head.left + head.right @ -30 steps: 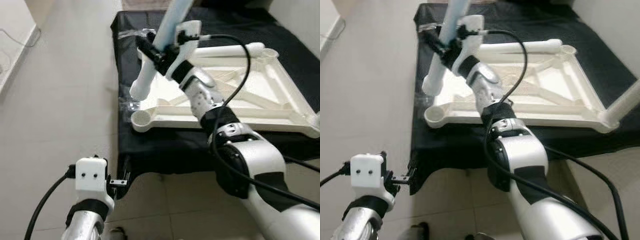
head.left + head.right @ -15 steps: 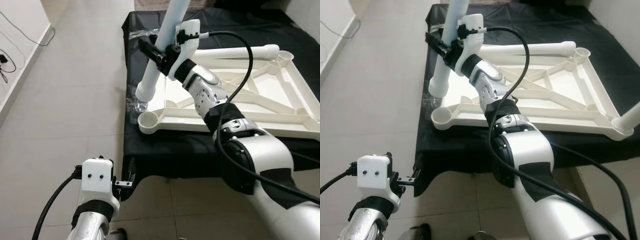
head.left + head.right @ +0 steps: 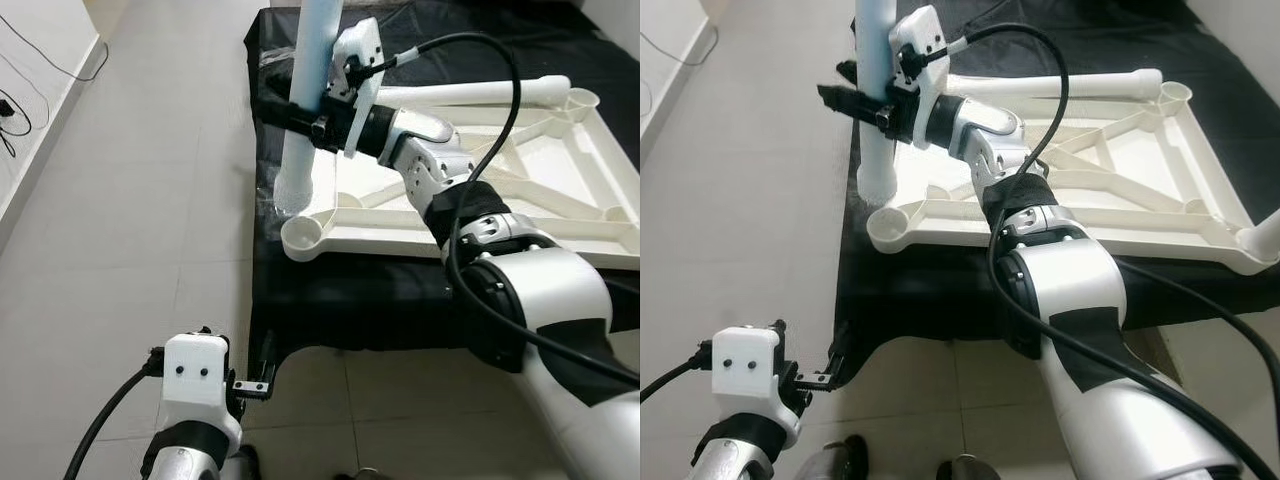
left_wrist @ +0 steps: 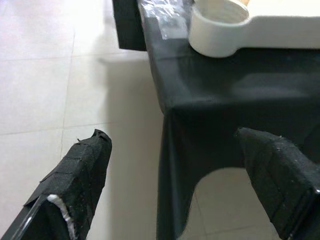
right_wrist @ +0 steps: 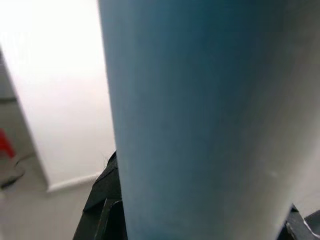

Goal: Building children table

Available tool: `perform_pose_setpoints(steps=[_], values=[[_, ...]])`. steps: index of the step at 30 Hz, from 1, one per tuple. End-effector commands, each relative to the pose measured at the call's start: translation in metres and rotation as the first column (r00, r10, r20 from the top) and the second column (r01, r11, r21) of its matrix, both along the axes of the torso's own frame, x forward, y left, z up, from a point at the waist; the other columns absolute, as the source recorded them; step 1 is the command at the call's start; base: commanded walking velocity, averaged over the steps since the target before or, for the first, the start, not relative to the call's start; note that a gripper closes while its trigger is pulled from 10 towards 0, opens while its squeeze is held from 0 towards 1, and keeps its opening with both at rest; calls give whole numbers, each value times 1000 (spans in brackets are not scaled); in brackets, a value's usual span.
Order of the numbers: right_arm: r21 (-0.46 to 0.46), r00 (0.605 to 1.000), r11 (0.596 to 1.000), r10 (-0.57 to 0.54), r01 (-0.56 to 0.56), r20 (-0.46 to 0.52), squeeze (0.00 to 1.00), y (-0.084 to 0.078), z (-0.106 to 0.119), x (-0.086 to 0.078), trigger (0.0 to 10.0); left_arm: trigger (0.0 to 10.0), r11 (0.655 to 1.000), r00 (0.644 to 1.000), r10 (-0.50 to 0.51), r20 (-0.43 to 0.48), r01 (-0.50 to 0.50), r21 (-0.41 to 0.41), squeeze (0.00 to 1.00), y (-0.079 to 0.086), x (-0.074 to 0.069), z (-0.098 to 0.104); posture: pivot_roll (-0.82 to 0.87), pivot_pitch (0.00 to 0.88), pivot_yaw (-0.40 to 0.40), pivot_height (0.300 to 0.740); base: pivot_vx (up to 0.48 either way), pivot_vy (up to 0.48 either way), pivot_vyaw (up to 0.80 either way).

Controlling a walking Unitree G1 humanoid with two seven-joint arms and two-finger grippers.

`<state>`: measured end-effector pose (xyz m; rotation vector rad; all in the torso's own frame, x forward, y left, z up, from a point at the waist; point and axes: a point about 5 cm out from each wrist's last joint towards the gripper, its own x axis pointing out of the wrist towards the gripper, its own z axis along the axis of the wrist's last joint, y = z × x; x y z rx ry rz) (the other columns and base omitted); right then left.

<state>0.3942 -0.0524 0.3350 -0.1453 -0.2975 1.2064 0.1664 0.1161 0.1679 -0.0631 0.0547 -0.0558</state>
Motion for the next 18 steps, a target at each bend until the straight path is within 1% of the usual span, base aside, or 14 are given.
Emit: perform_pose_setpoints(steps=[1, 2, 3, 6, 7, 9, 12, 18], values=[[-55, 999, 998, 32, -34, -30, 0, 4, -12, -1, 10000, 10000, 1000, 1000, -7, -20, 8, 6, 0, -2, -4, -1, 136, 325, -77, 740, 0, 0, 0], [-77, 998, 996, 46, -49, -34, 0, 5, -16, -2, 10000, 10000, 1000, 1000, -8, -21, 8, 7, 0, -2, -5, -1, 136, 325, -77, 740, 0, 0, 0], [-77, 998, 996, 46, -49, -34, 0, 5, -16, -2, 10000, 10000, 1000, 1000, -8, -21, 8, 7, 0, -2, -5, -1, 136, 325, -77, 740, 0, 0, 0], [-137, 994, 986, 89, -96, -61, 0, 2, -27, -3, 10000, 10000, 1000, 1000, -5, -29, 5, 7, 0, -3, -8, 0, 141, 331, -77, 740, 0, 0, 0], [-137, 994, 986, 89, -96, -61, 0, 2, -27, -3, 10000, 10000, 1000, 1000, -5, -29, 5, 7, 0, -3, -8, 0, 141, 331, -77, 740, 0, 0, 0], [-143, 992, 983, 102, -113, -80, 0, -3, -30, -3, 10000, 10000, 1000, 999, -3, -36, 3, 7, 0, -2, -10, -1, 140, 330, -76, 740, 0, 0, 0], [-145, 986, 978, 140, -151, -87, 0, -10, -28, -4, 10000, 10000, 1000, 999, -5, -40, 5, 7, 0, -2, -10, -2, 138, 331, -73, 740, 0, 0, 0], [-171, 981, 968, 169, -183, -93, 0, -17, -28, -6, 10000, 10000, 1000, 999, -12, -39, 13, 11, 0, -2, -9, -2, 129, 314, -68, 740, 0, 0, 0]])
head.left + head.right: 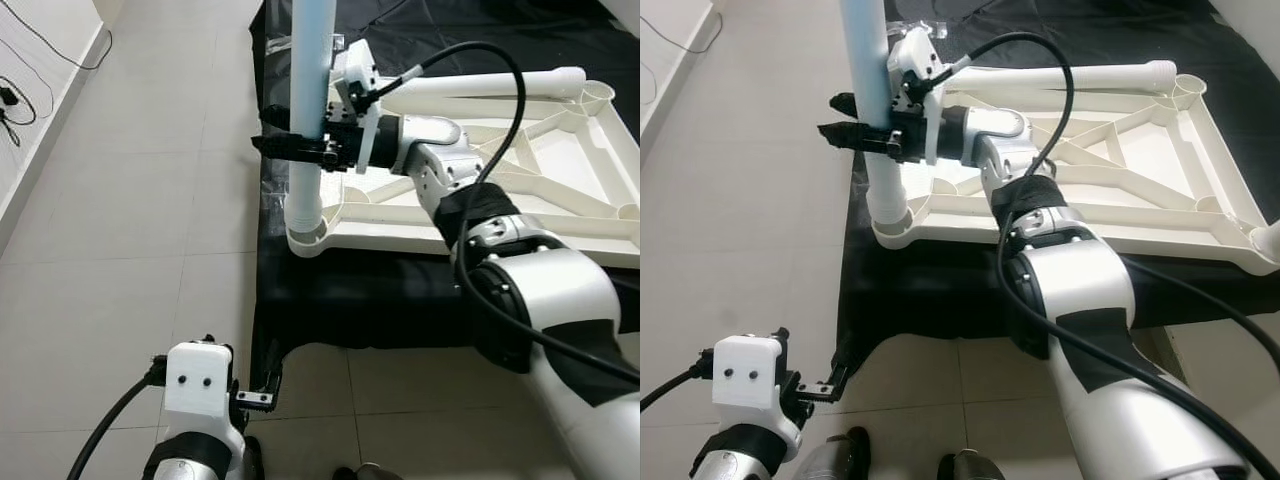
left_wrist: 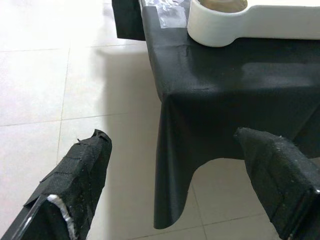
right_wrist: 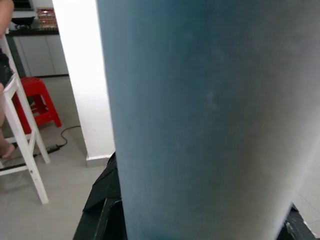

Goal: Building children table

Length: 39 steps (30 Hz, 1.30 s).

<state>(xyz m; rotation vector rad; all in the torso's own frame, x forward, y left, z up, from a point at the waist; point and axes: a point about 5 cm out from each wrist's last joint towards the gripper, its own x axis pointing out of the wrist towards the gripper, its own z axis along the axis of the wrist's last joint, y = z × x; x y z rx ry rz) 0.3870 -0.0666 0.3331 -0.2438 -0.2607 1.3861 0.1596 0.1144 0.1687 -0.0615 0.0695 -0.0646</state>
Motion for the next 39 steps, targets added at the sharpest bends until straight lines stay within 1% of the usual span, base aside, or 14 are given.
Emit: perform_pose_setpoints(steps=[1, 6, 8, 10, 14, 19, 23, 26, 29, 34, 39], values=[[-67, 995, 998, 5, -12, -97, 0, -3, -27, 1, 10000, 10000, 1000, 1000, -3, -24, 3, 9, 0, 0, -2, -3, 129, 314, -68, 740, 0, 0, 0], [-75, 993, 996, 50, -58, -111, 0, -6, -28, -1, 10000, 10000, 1000, 1000, -6, -20, 6, 10, 0, -1, -1, -3, 128, 309, -67, 740, 0, 0, 0], [-72, 988, 992, 93, -103, -123, 0, -7, -29, -3, 10000, 10000, 1000, 1000, -5, -21, 6, 10, 0, -1, -1, -3, 128, 309, -67, 740, 0, 0, 0], [-71, 986, 991, 108, -117, -128, 0, -7, -29, -3, 10000, 10000, 1000, 1000, -5, -21, 5, 10, 0, -1, -2, -3, 128, 309, -67, 740, 0, 0, 0], [-91, 976, 981, 155, -170, -153, 0, -5, -36, -6, 10000, 10000, 1000, 1000, -3, -27, 4, 15, 0, 0, -3, -4, 130, 301, -64, 740, 0, 0, 0], [-92, 973, 978, 170, -186, -159, 0, 0, -41, -7, 10000, 10000, 1000, 1000, -3, -28, 3, 16, 0, 0, -3, -4, 133, 300, -64, 740, 0, 0, 0], [-95, 974, 978, 169, -184, -150, 0, 3, -41, -7, 10000, 10000, 1000, 1000, -3, -29, 4, 14, 0, 0, -4, -4, 133, 300, -66, 740, 0, 0, 0], [-80, 985, 987, 129, -139, -115, 0, 9, -38, -6, 10000, 10000, 1000, 1000, -5, -30, 5, 13, 0, -1, -4, -4, 133, 300, -66, 740, 0, 0, 0], [-66, 990, 992, 103, -110, -101, 0, 12, -35, -5, 10000, 10000, 1000, 999, -5, -32, 6, 12, 0, -1, -4, -5, 131, 304, -72, 740, 0, 0, 0], [-67, 991, 992, 101, -108, -93, 0, 12, -32, -5, 10000, 10000, 1000, 999, -4, -34, 4, 11, 0, -1, -4, -6, 131, 306, -75, 740, 0, 0, 0], [-85, 991, 991, 98, -106, -92, 0, 9, -33, -4, 10000, 10000, 1000, 999, -3, -34, 3, 12, 0, -1, -3, -6, 129, 308, -74, 740, 0, 0, 0]])
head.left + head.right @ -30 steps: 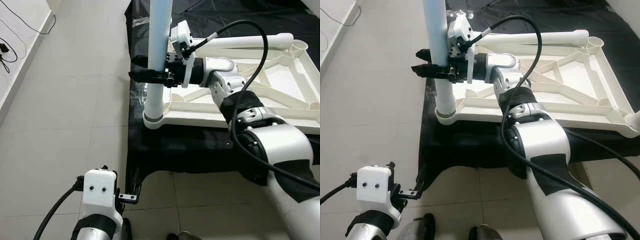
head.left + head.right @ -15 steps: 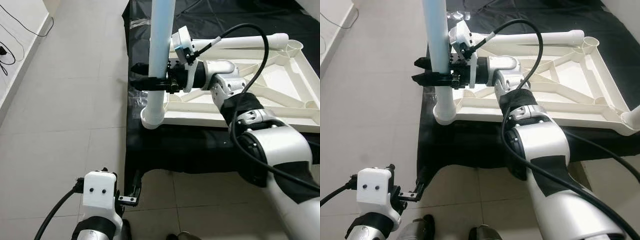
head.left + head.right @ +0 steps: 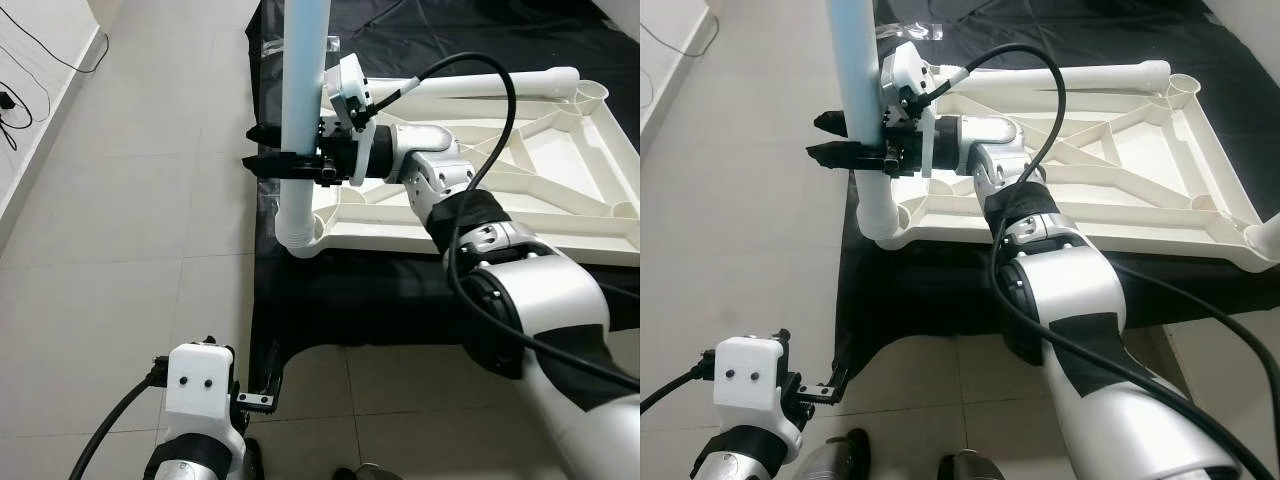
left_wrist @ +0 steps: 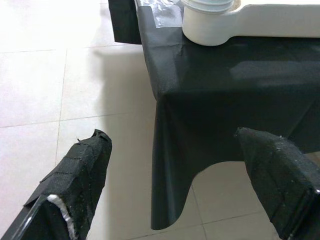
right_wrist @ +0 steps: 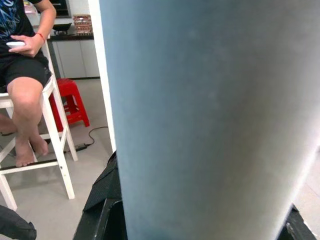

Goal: Building children table

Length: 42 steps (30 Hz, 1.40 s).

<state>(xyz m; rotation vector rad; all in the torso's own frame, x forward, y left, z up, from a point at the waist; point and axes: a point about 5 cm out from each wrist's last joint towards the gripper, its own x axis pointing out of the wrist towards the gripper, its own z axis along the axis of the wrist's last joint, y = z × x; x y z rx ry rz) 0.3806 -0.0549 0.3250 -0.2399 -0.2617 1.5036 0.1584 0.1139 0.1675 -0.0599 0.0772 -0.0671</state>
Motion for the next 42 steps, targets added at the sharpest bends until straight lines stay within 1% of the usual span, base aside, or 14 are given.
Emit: perform_pose_setpoints(steps=[1, 5, 9, 14, 19, 21, 24, 27, 28, 31, 33, 37, 40, 42], values=[[-84, 997, 996, -12, 5, -78, 0, -4, -25, 2, 10000, 10000, 1000, 1000, 0, -26, 0, 10, 0, 0, -2, -5, 129, 308, -74, 740, 0, 0, 0], [-89, 997, 996, -18, 11, -79, 0, -7, -25, 3, 10000, 10000, 1000, 1000, -1, -26, 1, 10, 0, 0, -2, -5, 126, 308, -73, 740, 0, 0, 0], [-92, 996, 994, -60, 54, -61, 0, -10, -21, 5, 10000, 10000, 1000, 1000, -2, -24, 2, 12, 0, 0, -2, -4, 126, 311, -71, 740, 0, 0, 0], [-99, 996, 993, -71, 66, -53, 0, -12, -19, 5, 10000, 10000, 1000, 1000, -1, -23, 1, 14, 0, 1, -1, -4, 127, 311, -69, 740, 0, 0, 0], [-104, 997, 993, -54, 48, -57, 0, -15, -18, 5, 10000, 10000, 1000, 1000, 1, -22, -1, 15, 0, 1, -1, -4, 127, 311, -70, 740, 0, 0, 0], [-106, 998, 994, -14, 7, -64, 0, -14, -19, 3, 10000, 10000, 1000, 1000, 1, -22, -1, 16, 0, 1, -1, -4, 122, 313, -69, 740, 0, 0, 0], [-106, 998, 994, 2, -9, -66, 0, -14, -20, 2, 10000, 10000, 1000, 1000, 1, -23, -1, 17, 0, 1, -1, -4, 122, 313, -69, 740, 0, 0, 0], [-86, 988, 989, 112, -121, -103, 0, -7, -24, -4, 10000, 10000, 1000, 1000, 3, -21, -3, 15, 0, 1, 0, -4, 123, 314, -68, 740, 0, 0, 0], [-65, 982, 986, 143, -151, -124, 0, -3, -26, -6, 10000, 10000, 1000, 1000, 3, -20, -3, 14, 0, 1, 0, -4, 121, 313, -69, 740, 0, 0, 0], [-51, 978, 985, 157, -165, -136, 0, -1, -26, -6, 10000, 10000, 1000, 1000, 3, -20, -3, 13, 0, 1, 0, -4, 121, 313, -69, 740, 0, 0, 0], [-78, 973, 979, 174, -188, -153, 0, 7, -35, -8, 10000, 10000, 1000, 1000, 6, -17, -5, 14, 0, 1, 0, -3, 131, 313, -74, 740, 0, 0, 0], [-90, 972, 977, 178, -193, -154, 0, 10, -38, -9, 10000, 10000, 1000, 1000, 8, -16, -8, 15, 0, 1, 0, -3, 131, 313, -74, 740, 0, 0, 0], [-132, 977, 975, 162, -180, -137, 0, 14, -45, -10, 10000, 10000, 1000, 1000, 12, -15, -12, 17, 0, 2, -1, -2, 131, 313, -74, 740, 0, 0, 0], [-140, 979, 975, 157, -175, -134, 0, 15, -46, -10, 10000, 10000, 1000, 1000, 12, -15, -12, 17, 0, 2, -1, -2, 131, 313, -74, 740, 0, 0, 0]])
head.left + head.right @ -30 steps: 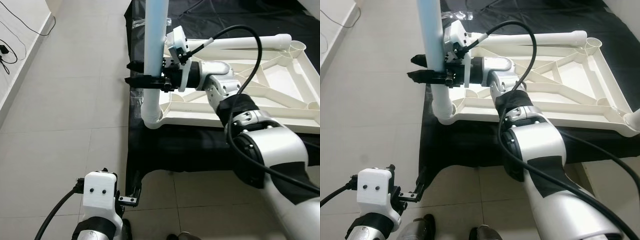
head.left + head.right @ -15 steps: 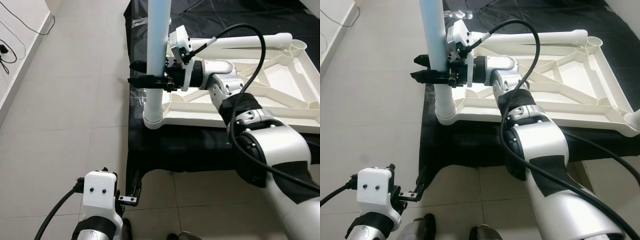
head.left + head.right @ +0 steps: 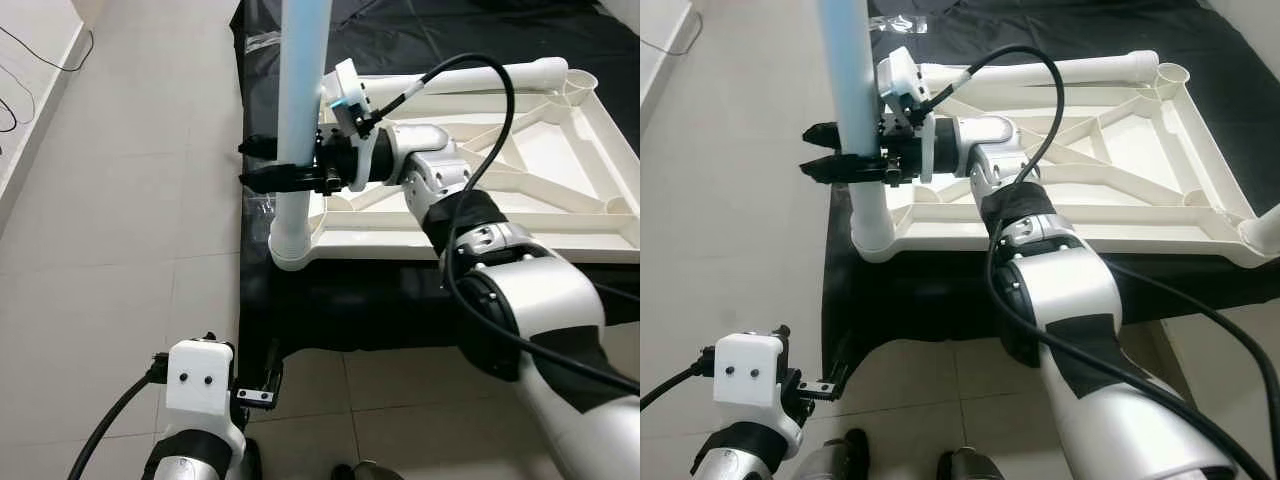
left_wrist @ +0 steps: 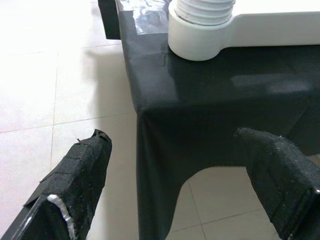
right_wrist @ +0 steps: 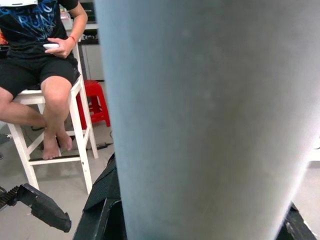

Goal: Building children table

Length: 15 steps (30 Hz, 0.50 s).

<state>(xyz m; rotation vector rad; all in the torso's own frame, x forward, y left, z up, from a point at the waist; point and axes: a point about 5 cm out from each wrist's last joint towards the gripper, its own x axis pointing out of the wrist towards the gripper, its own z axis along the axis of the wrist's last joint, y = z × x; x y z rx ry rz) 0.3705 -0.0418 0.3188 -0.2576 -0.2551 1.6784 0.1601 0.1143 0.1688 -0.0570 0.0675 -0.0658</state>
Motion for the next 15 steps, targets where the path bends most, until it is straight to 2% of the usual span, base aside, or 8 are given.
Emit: perform_pose_setpoints(steps=[1, 4, 9, 12, 15], values=[[-125, 994, 992, -23, 10, -104, 0, 2, -41, 1, 10000, 10000, 1000, 1000, 10, -25, -10, 15, 0, 2, -3, -4, 131, 313, -74, 740, 0, 0, 0], [-124, 994, 992, -51, 39, -94, 0, 2, -43, 2, 10000, 10000, 1000, 1000, 11, -23, -10, 14, 0, 2, -1, -4, 120, 311, -73, 740, 0, 0, 0], [-92, 975, 979, -192, 183, -112, 0, 10, -48, 8, 10000, 10000, 1000, 1000, 9, -17, -9, 14, 0, 2, 2, -4, 115, 304, -74, 740, 0, 0, 0], [-86, 971, 977, -205, 195, -124, 0, 11, -49, 8, 10000, 10000, 1000, 1000, 10, -16, -10, 14, 0, 2, 3, -5, 115, 304, -74, 740, 0, 0, 0], [-81, 949, 959, -282, 273, -144, 0, 16, -55, 11, 10000, 10000, 1000, 1000, 10, -12, -10, 16, 0, 2, 3, -4, 112, 297, -73, 740, 0, 0, 0]])
